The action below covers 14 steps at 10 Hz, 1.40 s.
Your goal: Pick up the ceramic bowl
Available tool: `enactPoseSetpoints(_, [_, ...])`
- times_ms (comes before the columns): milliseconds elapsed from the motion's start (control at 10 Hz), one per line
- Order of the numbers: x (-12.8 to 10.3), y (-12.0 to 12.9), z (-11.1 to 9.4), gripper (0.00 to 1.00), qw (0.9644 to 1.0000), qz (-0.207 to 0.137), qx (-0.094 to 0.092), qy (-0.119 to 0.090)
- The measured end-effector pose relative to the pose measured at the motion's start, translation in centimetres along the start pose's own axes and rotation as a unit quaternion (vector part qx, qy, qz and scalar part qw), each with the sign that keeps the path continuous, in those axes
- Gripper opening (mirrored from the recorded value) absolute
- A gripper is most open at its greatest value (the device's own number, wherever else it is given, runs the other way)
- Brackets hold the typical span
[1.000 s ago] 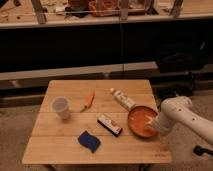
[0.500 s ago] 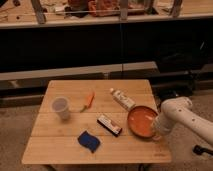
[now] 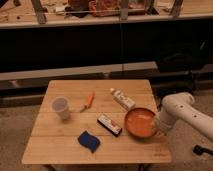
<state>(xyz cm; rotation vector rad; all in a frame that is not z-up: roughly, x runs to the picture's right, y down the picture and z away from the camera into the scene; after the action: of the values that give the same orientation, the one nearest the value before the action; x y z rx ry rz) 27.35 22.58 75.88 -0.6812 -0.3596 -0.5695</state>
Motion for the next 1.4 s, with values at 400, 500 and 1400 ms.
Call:
enactPoseSetpoints(400, [-0.2, -0.6, -3.0, 0.00, 0.9998, -0.020, -0.007, 0.007])
enactPoseSetpoints(500, [-0.4, -0.9, -3.6, 0.00, 0.9998, -0.017, -0.009, 0.008])
enactPoseSetpoints(1400, [-1.2, -2.7, -7.9, 0.00, 0.9993, -0.024, -0.022, 0.016])
